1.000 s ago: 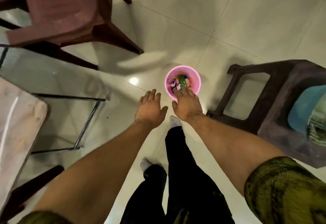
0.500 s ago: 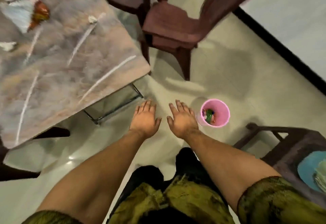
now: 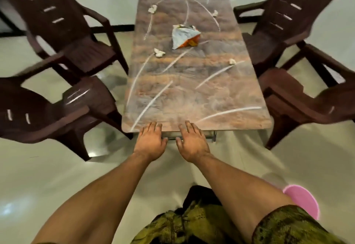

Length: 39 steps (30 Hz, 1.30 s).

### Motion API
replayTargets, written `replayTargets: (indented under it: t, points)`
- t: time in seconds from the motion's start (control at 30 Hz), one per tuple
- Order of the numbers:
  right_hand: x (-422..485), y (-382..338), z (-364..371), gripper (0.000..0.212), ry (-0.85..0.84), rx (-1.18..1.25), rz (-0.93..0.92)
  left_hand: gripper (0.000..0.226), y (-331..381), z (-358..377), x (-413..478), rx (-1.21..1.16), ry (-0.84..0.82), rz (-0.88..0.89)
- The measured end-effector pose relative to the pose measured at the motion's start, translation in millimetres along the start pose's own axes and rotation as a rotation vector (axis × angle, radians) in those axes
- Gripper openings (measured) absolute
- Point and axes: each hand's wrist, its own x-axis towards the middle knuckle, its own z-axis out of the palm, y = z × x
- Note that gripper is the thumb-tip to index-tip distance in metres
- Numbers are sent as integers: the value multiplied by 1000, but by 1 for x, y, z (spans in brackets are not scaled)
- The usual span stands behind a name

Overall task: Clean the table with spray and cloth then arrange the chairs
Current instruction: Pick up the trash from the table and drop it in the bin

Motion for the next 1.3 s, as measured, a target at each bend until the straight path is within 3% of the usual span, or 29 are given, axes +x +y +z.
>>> replayTargets:
  t: [0.23, 0.43, 0.63, 0.97, 1.3]
  points:
    - [101, -74, 4, 60, 15, -25, -66, 64, -101, -38, 61, 17, 29, -57]
    - [185, -110, -7, 59, 43, 56, 32, 66, -150, -84, 147, 24, -25, 8]
    - [244, -122, -46, 61, 69, 17, 157, 65, -162, -125, 232, 44, -36, 192]
    - [364, -127, -105, 63, 193, 95, 534, 68, -168, -174, 424, 133, -156, 539]
    - [439, -109, -139, 63, 205, 139, 672, 53, -142, -164, 532, 295, -414, 620]
